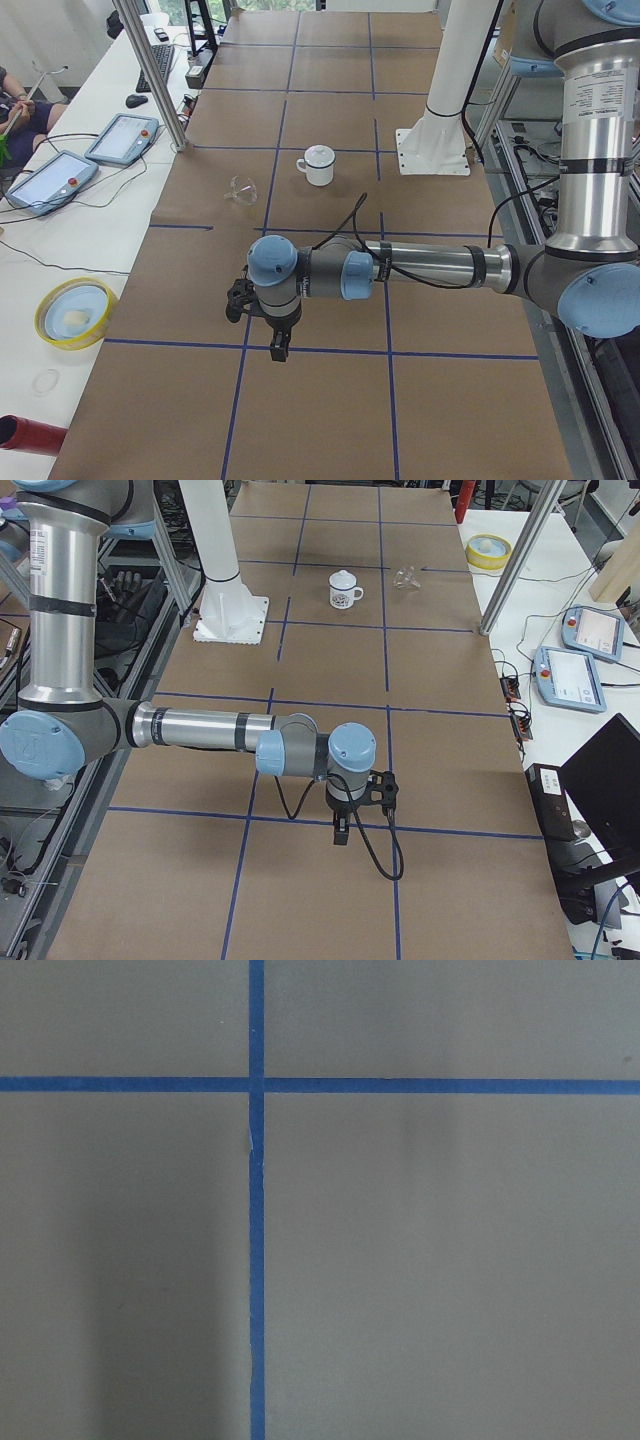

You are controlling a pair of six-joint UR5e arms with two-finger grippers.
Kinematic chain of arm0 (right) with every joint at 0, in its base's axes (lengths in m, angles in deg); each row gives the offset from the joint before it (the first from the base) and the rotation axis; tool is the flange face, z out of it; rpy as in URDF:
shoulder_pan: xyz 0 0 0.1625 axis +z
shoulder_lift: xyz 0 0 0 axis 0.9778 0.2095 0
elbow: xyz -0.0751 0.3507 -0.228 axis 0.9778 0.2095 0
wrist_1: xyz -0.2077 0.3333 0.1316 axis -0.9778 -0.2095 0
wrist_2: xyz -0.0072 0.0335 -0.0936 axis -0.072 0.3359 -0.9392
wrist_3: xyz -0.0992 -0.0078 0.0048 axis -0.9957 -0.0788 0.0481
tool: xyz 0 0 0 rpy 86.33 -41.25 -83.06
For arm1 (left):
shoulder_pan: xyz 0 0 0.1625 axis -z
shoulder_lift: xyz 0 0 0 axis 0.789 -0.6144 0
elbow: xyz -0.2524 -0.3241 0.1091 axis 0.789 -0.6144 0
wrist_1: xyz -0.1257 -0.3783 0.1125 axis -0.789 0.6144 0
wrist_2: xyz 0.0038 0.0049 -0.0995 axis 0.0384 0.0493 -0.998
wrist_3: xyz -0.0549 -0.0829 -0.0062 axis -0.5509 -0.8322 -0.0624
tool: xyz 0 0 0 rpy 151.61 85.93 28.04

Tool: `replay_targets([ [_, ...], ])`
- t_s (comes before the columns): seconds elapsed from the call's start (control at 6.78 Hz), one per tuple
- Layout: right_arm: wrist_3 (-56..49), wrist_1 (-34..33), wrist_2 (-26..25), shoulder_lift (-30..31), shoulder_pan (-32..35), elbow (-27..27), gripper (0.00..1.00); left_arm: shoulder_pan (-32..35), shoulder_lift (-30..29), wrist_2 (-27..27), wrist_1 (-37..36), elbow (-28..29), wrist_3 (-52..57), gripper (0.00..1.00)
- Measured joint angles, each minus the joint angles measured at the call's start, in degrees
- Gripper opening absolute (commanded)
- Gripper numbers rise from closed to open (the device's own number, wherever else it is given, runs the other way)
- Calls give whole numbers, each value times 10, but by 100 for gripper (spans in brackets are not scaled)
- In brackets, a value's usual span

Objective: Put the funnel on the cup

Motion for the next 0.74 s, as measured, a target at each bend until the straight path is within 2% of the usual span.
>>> replay_targets([
  [0.74, 0, 0, 0, 0, 0, 0, 100, 1, -8, 4, 0, 1, -5, 100],
])
